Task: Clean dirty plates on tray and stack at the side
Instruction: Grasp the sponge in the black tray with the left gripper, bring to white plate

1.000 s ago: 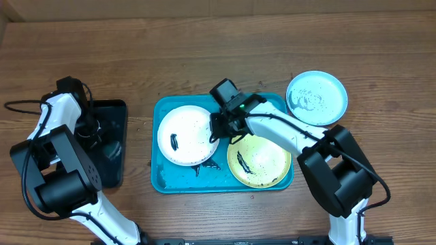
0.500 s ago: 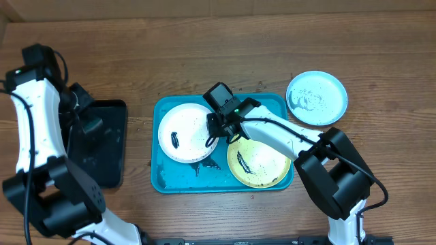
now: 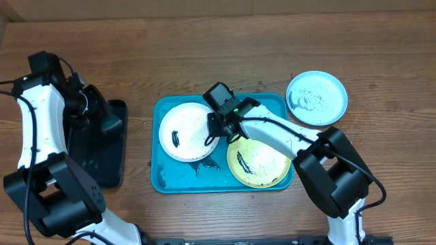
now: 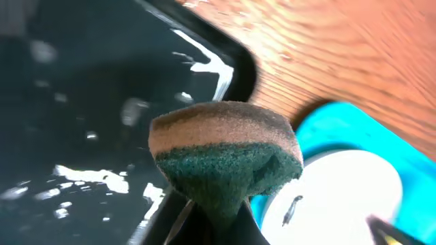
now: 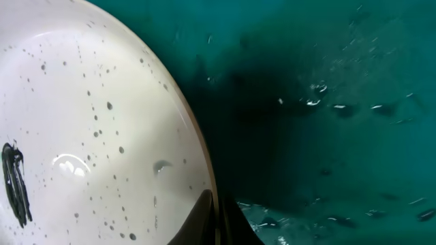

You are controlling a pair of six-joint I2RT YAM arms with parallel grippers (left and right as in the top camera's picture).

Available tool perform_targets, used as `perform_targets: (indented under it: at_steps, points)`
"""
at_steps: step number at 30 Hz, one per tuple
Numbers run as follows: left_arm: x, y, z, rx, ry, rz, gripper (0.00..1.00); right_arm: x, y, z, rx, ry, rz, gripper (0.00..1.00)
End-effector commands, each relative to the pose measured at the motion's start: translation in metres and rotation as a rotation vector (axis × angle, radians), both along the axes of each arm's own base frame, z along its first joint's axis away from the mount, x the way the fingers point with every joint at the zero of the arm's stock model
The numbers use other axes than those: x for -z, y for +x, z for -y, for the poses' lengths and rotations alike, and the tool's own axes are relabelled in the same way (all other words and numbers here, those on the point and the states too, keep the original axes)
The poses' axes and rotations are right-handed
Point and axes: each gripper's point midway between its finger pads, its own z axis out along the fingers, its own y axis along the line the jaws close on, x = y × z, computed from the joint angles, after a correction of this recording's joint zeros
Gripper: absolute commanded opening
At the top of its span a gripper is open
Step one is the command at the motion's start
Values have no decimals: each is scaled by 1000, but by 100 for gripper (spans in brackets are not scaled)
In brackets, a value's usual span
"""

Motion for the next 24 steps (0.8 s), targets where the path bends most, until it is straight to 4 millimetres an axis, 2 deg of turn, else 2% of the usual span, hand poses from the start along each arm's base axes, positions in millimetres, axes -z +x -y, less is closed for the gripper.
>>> perform_targets:
  at_steps: [1, 5, 12, 17, 24]
  points:
    - [-48, 12, 25, 117, -50, 170, 4, 0, -2, -10, 11, 39, -32, 4]
    - [-55, 12, 56, 189, -86, 174, 4, 2, -1, -8, 25, 30, -29, 4]
    - [-42, 6, 131, 353, -134, 113, 4, 13, 3, -1, 52, -12, -16, 4]
    - [-23, 8, 170, 401, -128, 108, 4, 15, 5, -2, 90, 0, -25, 4]
    - [17, -11, 215, 475, -163, 66, 4, 14, 7, -2, 101, 7, -23, 4]
